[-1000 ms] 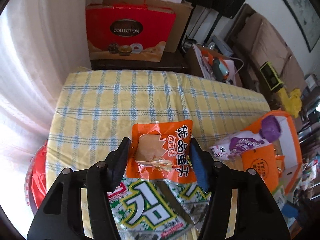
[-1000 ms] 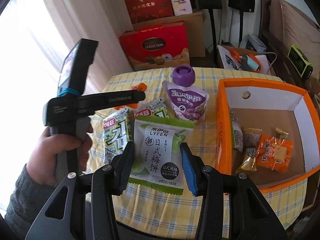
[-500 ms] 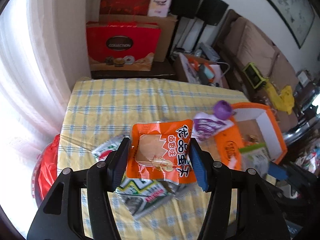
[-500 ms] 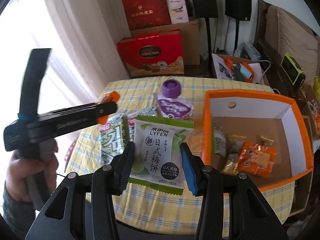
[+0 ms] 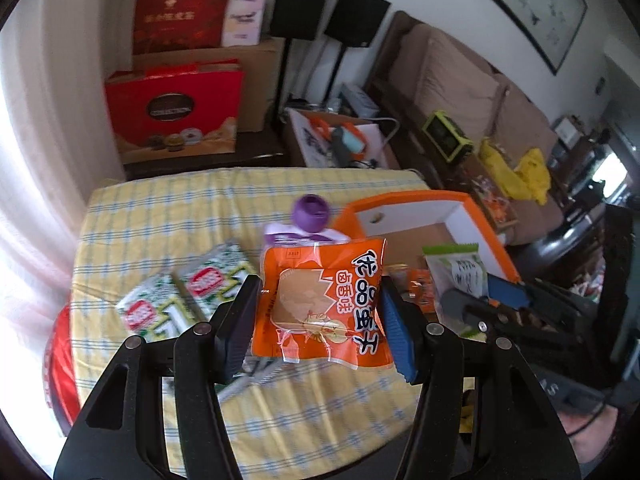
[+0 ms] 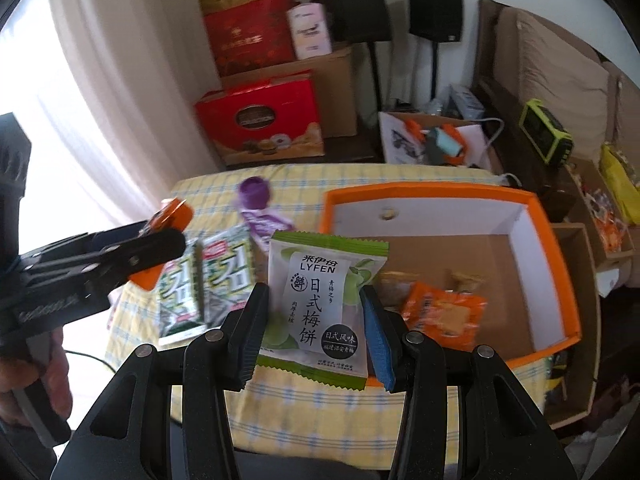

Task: Organize objects
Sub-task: 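Carry both packets over the orange box and open both grippers, then withdraw both tools from the box toward the seaweed packets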

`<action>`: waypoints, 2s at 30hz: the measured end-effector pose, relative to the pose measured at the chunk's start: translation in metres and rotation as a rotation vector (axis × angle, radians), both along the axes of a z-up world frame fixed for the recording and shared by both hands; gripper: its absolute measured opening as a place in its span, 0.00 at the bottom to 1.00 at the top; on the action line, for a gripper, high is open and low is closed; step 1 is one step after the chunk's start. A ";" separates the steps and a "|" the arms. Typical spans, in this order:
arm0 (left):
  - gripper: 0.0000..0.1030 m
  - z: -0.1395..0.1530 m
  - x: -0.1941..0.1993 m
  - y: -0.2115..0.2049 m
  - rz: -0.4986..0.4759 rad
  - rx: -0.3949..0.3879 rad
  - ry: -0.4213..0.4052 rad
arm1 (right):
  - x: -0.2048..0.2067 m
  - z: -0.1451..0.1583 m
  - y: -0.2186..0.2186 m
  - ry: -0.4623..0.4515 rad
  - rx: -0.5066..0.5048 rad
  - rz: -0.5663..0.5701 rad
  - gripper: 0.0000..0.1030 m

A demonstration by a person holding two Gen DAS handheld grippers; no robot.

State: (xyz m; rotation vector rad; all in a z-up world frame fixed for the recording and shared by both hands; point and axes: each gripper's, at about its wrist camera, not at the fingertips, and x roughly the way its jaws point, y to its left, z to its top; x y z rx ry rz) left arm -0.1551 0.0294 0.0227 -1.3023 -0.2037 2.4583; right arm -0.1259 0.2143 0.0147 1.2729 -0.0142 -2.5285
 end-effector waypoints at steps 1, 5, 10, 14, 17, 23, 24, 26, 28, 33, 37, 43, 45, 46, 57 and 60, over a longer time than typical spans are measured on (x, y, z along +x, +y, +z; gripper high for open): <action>0.53 0.000 0.000 0.005 -0.009 0.006 -0.004 | -0.002 0.000 0.007 -0.001 0.002 -0.014 0.45; 0.53 -0.002 -0.003 0.030 -0.042 0.000 -0.007 | -0.009 -0.003 0.034 -0.006 0.013 -0.061 0.45; 0.53 -0.008 -0.004 0.063 -0.090 -0.005 -0.015 | -0.018 -0.011 0.071 -0.019 0.030 -0.125 0.45; 0.53 -0.018 -0.006 0.091 -0.126 -0.014 -0.028 | -0.025 -0.020 0.094 -0.036 0.042 -0.168 0.45; 0.53 -0.026 -0.009 0.109 -0.145 -0.012 -0.044 | -0.029 -0.026 0.110 -0.048 0.046 -0.195 0.45; 0.53 -0.037 -0.013 0.135 -0.176 -0.021 -0.055 | -0.037 -0.037 0.130 -0.061 0.057 -0.220 0.46; 0.53 -0.039 -0.014 0.140 -0.179 -0.023 -0.057 | -0.038 -0.039 0.132 -0.062 0.061 -0.219 0.46; 0.53 -0.041 -0.016 0.147 -0.184 -0.023 -0.061 | -0.042 -0.043 0.134 -0.062 0.065 -0.217 0.46; 0.54 -0.043 -0.017 0.154 -0.189 -0.026 -0.063 | -0.045 -0.048 0.136 -0.067 0.074 -0.215 0.46; 0.62 -0.052 -0.022 0.168 -0.195 -0.037 -0.080 | -0.052 -0.060 0.135 -0.077 0.108 -0.198 0.52; 0.63 -0.057 -0.023 0.168 -0.185 -0.032 -0.093 | -0.050 -0.060 0.138 -0.059 0.108 -0.207 0.61; 0.64 -0.049 -0.019 0.157 -0.173 -0.029 -0.081 | -0.042 -0.049 0.143 -0.035 0.074 -0.222 0.61; 0.65 -0.045 -0.017 0.150 -0.168 -0.027 -0.077 | -0.039 -0.044 0.142 -0.031 0.066 -0.221 0.64; 0.65 -0.041 -0.015 0.146 -0.164 -0.025 -0.072 | -0.038 -0.042 0.142 -0.029 0.063 -0.219 0.65; 0.86 -0.018 0.006 0.098 -0.063 -0.028 0.002 | -0.022 -0.020 0.108 0.010 0.046 -0.150 0.83; 0.92 -0.018 0.009 0.082 -0.039 -0.034 -0.001 | -0.018 -0.017 0.099 0.010 0.033 -0.129 0.90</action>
